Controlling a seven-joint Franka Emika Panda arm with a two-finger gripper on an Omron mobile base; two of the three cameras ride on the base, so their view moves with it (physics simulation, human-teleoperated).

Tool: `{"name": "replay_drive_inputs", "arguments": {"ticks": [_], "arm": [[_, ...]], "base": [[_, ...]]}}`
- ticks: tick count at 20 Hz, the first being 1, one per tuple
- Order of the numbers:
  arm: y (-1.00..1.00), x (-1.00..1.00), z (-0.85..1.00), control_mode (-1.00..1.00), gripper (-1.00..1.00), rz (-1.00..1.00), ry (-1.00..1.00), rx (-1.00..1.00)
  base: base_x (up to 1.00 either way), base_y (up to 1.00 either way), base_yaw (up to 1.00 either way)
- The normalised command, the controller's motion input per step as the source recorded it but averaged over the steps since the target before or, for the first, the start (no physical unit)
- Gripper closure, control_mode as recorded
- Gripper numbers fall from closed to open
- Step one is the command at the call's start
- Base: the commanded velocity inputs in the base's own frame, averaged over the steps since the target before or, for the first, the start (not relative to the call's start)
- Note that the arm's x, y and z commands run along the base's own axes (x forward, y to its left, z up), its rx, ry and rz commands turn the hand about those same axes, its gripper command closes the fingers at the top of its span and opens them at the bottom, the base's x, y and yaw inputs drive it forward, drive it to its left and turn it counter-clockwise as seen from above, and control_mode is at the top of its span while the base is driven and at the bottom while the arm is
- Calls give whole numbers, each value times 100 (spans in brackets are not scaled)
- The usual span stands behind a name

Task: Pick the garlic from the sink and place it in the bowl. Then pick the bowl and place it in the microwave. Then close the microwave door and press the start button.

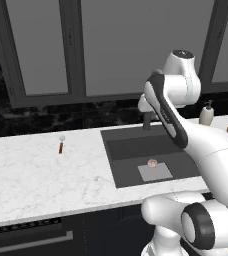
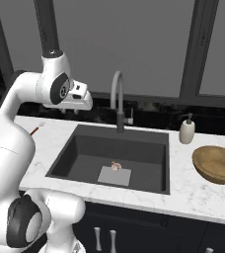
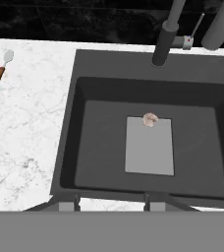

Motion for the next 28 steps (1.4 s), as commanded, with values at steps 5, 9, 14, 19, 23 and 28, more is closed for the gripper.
{"name": "replay_drive_inputs", "arguments": {"ticks": [5,9,14,19,23,28], "arm": [[0,-10,-18,-100,-100,0,-6,-1],[-43,0,-91,-100,-100,-2,-8,3],[-87,11,-92,-100,-100,0,7,15],[-51,14,-65,-100,-100,0,9,12],[-22,26,-61,-100,-100,0,11,6],[-10,29,-59,-100,-100,-1,7,0]], "base": [[0,0,0],[0,0,0],[0,0,0],[0,0,0],[0,0,0],[0,0,0]]}}
